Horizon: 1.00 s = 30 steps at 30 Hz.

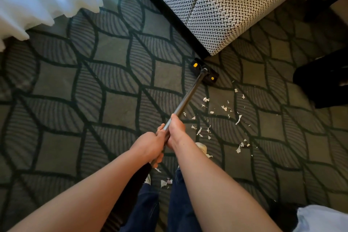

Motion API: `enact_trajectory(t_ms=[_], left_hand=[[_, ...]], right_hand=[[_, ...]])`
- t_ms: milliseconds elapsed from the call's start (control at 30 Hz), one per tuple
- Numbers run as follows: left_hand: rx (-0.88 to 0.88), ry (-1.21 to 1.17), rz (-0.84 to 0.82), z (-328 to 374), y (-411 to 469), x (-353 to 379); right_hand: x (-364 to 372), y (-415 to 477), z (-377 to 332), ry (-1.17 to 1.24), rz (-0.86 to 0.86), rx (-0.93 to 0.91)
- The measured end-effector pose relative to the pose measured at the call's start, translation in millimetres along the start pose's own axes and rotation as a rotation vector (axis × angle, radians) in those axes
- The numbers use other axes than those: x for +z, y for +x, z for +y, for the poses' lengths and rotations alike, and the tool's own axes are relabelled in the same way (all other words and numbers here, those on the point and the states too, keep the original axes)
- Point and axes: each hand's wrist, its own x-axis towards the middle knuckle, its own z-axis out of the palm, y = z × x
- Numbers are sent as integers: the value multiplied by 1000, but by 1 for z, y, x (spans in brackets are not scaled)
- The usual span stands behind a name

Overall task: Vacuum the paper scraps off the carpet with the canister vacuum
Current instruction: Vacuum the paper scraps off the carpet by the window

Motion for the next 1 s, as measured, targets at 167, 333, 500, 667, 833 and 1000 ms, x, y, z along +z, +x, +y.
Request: enact_trajectory(t_ms=[167,333,500,667,833,1000], left_hand=[[-13,-33,-24,-7,-4,7],[-55,-86,-67,-17,-9,22],[-78,-121,-62,-15,-16,36],[-108,-112,-71,-21,-32,58],[-151,-297,-170,-10,-48,96],[-142,-477,-221,9,-78,156]], right_hand=[[-7,-4,7,-36,-1,7],[-24,-6,18,-68,-7,22],[-40,-9,19,-120,-19,23],[-64,-9,32,-116,-61,41],[-112,-13,40,-125,-112,-28],[-185,-33,37,-188,-161,-33]])
